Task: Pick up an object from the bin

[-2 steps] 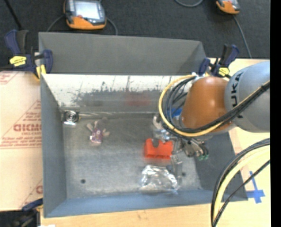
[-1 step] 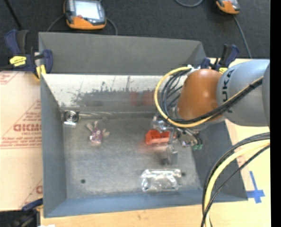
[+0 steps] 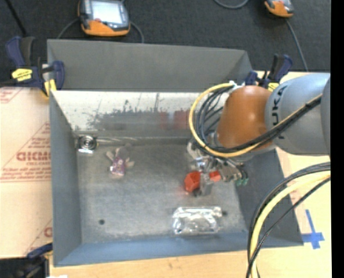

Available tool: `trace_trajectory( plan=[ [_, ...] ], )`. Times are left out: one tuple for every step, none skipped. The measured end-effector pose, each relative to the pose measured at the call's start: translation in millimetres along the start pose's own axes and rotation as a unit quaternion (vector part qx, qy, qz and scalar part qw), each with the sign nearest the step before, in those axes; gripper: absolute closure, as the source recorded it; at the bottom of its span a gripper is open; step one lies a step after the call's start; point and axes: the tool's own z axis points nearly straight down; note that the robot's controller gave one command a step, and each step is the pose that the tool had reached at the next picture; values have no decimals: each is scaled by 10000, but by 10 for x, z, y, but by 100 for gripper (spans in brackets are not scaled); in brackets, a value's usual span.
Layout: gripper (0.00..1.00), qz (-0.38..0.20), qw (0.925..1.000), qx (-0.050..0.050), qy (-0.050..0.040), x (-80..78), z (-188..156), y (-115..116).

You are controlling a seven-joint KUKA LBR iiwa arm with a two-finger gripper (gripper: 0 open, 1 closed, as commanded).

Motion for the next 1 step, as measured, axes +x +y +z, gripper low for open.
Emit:
trace_trajectory(
  plan=[
    [100, 79, 10000, 17, -34, -151, -1573, -199]
  ],
)
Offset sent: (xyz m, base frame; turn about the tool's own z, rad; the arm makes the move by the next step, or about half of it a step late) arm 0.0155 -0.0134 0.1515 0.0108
